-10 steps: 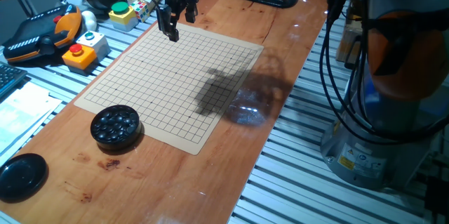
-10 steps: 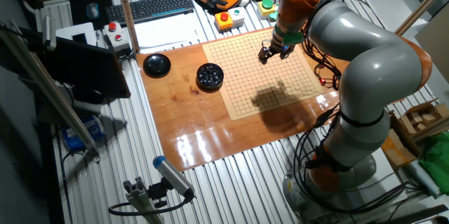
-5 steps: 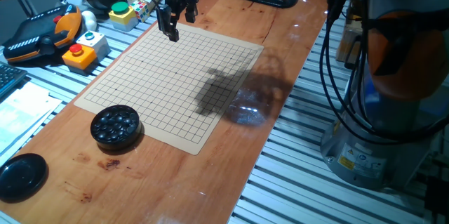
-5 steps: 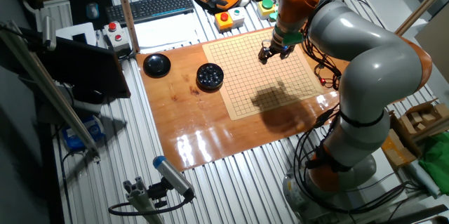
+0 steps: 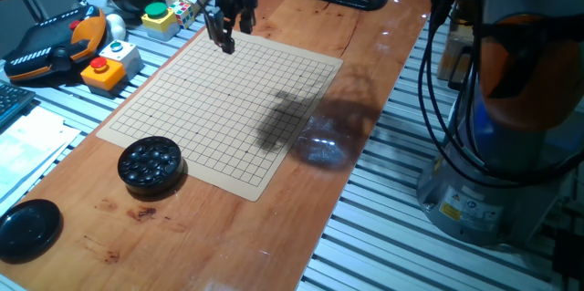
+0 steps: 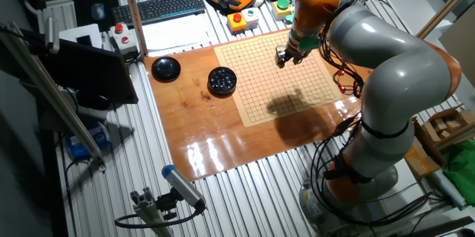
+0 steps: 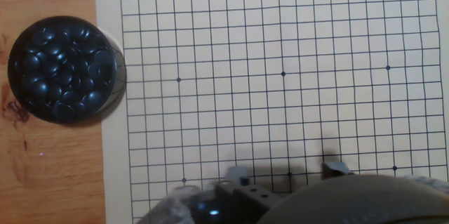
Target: Play the first move as black on the 3-4 point in the upper right corner of the Go board
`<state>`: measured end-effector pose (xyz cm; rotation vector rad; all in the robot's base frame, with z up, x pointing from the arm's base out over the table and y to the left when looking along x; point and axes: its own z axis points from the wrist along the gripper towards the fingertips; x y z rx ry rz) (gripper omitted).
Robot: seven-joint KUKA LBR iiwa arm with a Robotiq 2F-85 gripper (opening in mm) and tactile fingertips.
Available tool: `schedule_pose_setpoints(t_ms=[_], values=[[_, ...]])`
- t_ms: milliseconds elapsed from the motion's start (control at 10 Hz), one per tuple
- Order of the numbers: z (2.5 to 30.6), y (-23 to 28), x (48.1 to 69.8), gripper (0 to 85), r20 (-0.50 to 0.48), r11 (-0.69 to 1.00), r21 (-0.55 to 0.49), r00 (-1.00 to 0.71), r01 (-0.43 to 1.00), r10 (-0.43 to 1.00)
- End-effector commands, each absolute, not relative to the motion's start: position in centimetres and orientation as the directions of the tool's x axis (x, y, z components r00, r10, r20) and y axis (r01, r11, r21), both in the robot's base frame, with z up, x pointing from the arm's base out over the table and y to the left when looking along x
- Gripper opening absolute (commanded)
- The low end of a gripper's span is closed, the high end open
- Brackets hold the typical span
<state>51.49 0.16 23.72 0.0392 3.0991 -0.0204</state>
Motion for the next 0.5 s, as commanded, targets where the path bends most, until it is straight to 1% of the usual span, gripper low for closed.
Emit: schedule_pose_setpoints(t_ms=[0, 400], values=[[23.72, 0.17, 51.5, 0.7, -0.039, 1.0, -0.011, -0.999, 0.026, 0.025], [23.68, 0.17, 51.54, 0.7, -0.036, 1.0, -0.008, -0.999, 0.03, 0.03]])
